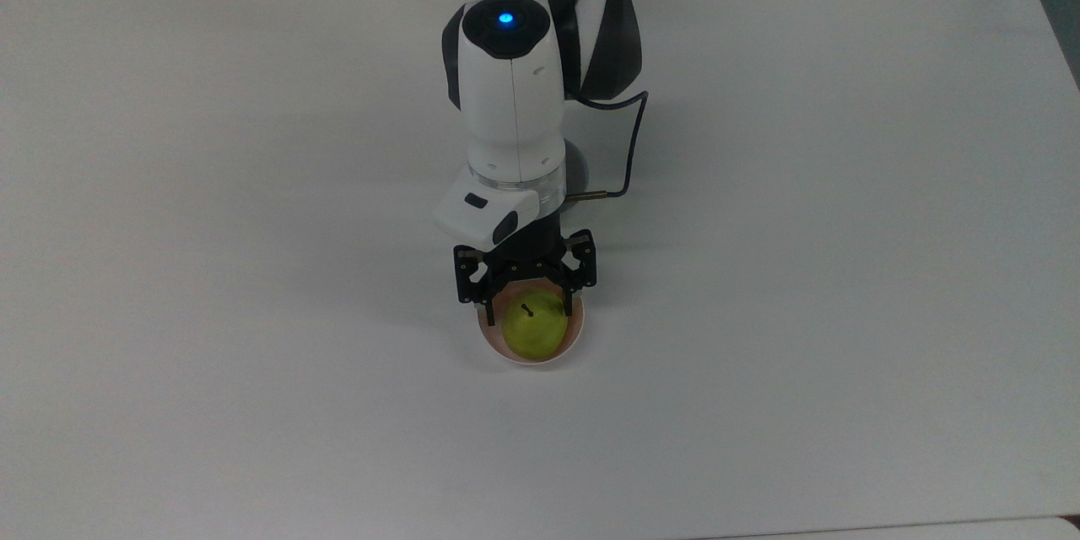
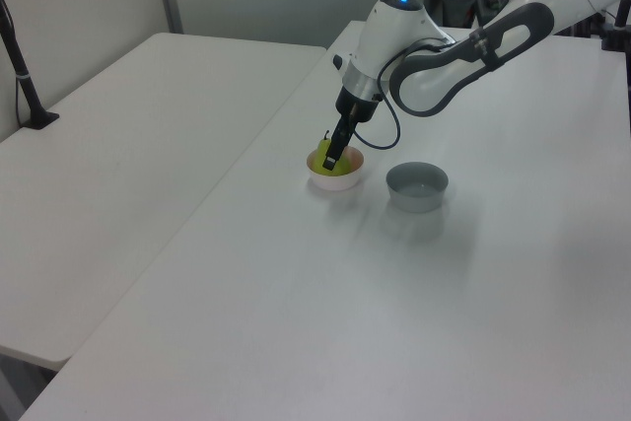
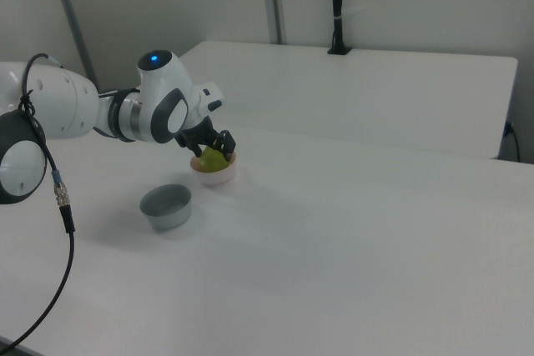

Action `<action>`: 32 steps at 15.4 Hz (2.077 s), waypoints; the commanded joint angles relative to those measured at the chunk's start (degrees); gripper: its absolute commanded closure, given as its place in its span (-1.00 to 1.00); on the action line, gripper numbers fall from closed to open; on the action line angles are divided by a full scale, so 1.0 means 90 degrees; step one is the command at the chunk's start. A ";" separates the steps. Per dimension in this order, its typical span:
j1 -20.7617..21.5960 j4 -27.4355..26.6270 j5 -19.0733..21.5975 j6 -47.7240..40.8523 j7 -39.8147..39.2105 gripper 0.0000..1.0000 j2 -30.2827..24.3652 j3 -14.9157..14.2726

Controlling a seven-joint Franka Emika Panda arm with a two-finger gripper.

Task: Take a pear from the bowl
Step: 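Close the gripper around the pear's body, then lift the pear up out of the pink bowl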

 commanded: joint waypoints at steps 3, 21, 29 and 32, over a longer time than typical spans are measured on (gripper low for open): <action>0.0088 -0.0009 -0.0080 0.0132 0.0121 -0.71 0.0044 -0.0063; 0.0157 -0.0028 -0.0110 0.0025 0.0112 0.08 -0.0141 -0.0083; 0.0118 -0.0029 -0.0032 -0.0784 0.0131 0.09 -0.0658 -0.0092; 0.0108 -0.0009 -0.0012 -0.1273 0.0141 0.12 -0.0893 -0.0112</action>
